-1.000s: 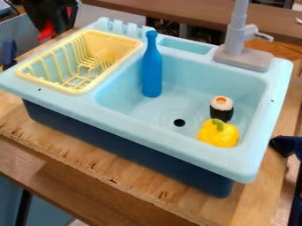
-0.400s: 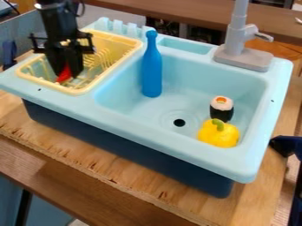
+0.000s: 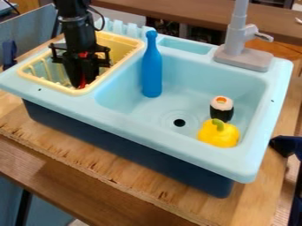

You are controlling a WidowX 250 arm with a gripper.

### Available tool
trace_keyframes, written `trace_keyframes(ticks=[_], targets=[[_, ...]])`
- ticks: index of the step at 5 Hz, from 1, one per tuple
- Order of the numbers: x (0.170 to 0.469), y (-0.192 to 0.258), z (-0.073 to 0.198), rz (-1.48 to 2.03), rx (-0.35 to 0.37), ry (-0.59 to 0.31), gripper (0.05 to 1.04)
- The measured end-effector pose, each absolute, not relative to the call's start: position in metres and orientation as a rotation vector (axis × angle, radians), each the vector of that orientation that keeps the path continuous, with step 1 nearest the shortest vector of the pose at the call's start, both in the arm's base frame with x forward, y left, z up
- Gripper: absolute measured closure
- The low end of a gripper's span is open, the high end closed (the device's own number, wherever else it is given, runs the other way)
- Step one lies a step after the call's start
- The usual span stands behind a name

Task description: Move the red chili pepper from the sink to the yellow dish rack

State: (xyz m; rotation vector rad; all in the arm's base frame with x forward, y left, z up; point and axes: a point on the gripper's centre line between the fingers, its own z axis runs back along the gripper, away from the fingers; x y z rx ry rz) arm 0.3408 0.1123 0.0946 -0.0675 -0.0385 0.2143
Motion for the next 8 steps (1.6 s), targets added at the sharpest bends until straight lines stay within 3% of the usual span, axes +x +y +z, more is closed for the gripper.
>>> trace_keyframes(ticks=[2,3,4,5,6,7,8], targets=[[0.343,0.109,0.094,0.223,-0.087,-0.05,0.719],[0.347,0.096,0.099,0.198,-0.077,-0.06,0.433],[0.344,0.096,0.123,0.205,-0.039,-0.105,0.177],[0.34,0.082,0.147,0.176,-0.001,-0.137,0.082],[0.332,0.079,0.173,0.167,0.059,-0.172,0.082],[0.332,0.075,0.191,0.125,0.075,-0.219,0.082],[0.337,0.065,0.193,0.062,0.023,-0.25,0.082]])
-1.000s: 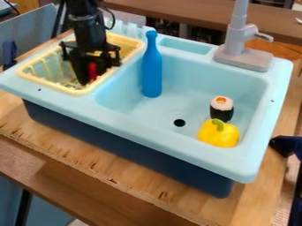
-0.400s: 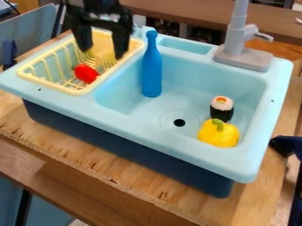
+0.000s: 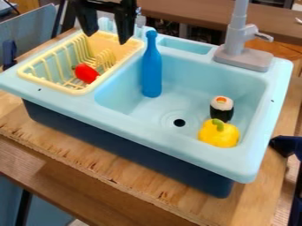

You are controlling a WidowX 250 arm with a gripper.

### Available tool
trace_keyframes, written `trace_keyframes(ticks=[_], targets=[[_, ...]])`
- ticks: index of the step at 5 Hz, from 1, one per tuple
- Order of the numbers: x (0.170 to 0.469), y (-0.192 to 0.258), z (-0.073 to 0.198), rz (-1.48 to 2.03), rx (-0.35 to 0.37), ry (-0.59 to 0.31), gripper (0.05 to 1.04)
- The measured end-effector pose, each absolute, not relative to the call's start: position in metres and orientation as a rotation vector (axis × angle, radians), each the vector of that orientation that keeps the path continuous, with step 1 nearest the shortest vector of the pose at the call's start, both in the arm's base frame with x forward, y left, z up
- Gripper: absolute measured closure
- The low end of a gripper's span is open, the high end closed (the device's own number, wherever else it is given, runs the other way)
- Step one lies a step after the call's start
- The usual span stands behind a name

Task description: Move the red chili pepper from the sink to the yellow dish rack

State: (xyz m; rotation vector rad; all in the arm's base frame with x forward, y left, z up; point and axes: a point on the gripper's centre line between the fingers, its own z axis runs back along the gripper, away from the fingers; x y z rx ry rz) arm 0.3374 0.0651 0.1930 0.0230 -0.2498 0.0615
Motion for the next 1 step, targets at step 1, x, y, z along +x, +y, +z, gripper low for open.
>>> trace_keyframes(ticks=[1], targets=[[0.3442,0.0477,0.1895,0.003,-0.037,-0.266,0.082]])
